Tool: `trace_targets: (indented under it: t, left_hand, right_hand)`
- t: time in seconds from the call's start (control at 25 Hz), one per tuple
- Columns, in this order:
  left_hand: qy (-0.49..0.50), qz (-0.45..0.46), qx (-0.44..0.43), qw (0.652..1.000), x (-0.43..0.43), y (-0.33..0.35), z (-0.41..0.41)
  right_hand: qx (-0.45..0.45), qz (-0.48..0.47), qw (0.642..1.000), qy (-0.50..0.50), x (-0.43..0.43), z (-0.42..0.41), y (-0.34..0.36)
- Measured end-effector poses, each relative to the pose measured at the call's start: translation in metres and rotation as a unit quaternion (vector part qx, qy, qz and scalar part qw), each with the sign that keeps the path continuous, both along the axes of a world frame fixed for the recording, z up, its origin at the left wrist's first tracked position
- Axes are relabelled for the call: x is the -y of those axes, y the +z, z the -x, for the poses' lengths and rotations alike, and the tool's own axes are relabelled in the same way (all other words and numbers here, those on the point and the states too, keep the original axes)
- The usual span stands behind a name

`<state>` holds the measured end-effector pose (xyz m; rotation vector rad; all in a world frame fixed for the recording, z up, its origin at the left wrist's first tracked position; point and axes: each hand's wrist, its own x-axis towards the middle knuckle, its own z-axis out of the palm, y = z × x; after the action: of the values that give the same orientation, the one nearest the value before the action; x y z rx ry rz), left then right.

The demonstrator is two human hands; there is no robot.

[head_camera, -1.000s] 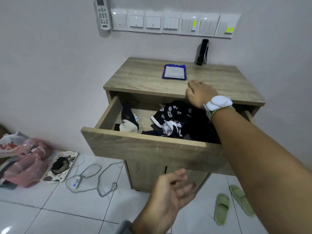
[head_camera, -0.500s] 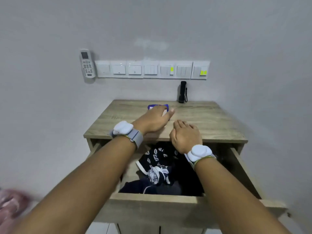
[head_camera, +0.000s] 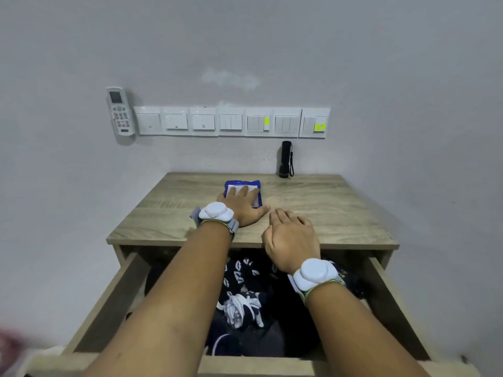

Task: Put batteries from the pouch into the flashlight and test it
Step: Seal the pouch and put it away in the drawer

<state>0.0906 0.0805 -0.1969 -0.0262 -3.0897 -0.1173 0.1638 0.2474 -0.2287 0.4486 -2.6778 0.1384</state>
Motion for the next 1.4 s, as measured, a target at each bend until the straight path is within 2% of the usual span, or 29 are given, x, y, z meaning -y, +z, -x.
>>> trace_targets:
  t: [0.24,0.48,0.64,0.72,0.84,1.04,1.16,1.32,1.4]
  left_hand:
    - [0.002,0.012,-0.019,1.0,-0.001,-0.008,-0.023]
    - [-0.022,0.016,-0.059,0.998,0.0,-0.013,-0.1]
    - [-0.056,0.085,-0.092,0.991,0.0,-0.018,-0.164]
    - [-0.067,0.114,-0.068,0.989,0.004,-0.014,-0.186]
    - [-0.067,0.081,-0.033,0.994,0.01,0.008,-0.211]
    - [-0.064,0.051,-0.037,0.996,0.025,0.02,-0.265]
    - [-0.075,0.029,0.024,0.996,0.039,0.019,-0.277]
    - [-0.063,0.041,0.074,0.994,0.051,0.007,-0.249]
    - [-0.036,0.068,0.176,0.981,0.054,-0.004,-0.234]
  right_hand:
    - [0.019,-0.014,1.0,0.001,-0.001,-0.008,0.006]
    - [0.06,-0.018,0.998,-0.002,-0.001,-0.011,0.011]
    - [0.072,-0.01,0.997,-0.003,-0.002,-0.013,0.012]
    - [0.081,-0.004,0.997,0.004,-0.002,-0.014,0.014]
    - [0.079,-0.002,0.997,0.005,-0.004,-0.015,0.015]
    - [0.078,-0.006,0.997,0.006,-0.004,-0.016,0.013]
    - [0.081,-0.005,0.997,0.009,-0.004,-0.014,0.013]
    - [0.072,-0.006,0.997,0.007,-0.005,-0.012,0.011]
    - [0.069,-0.007,0.998,0.008,-0.006,-0.011,0.01]
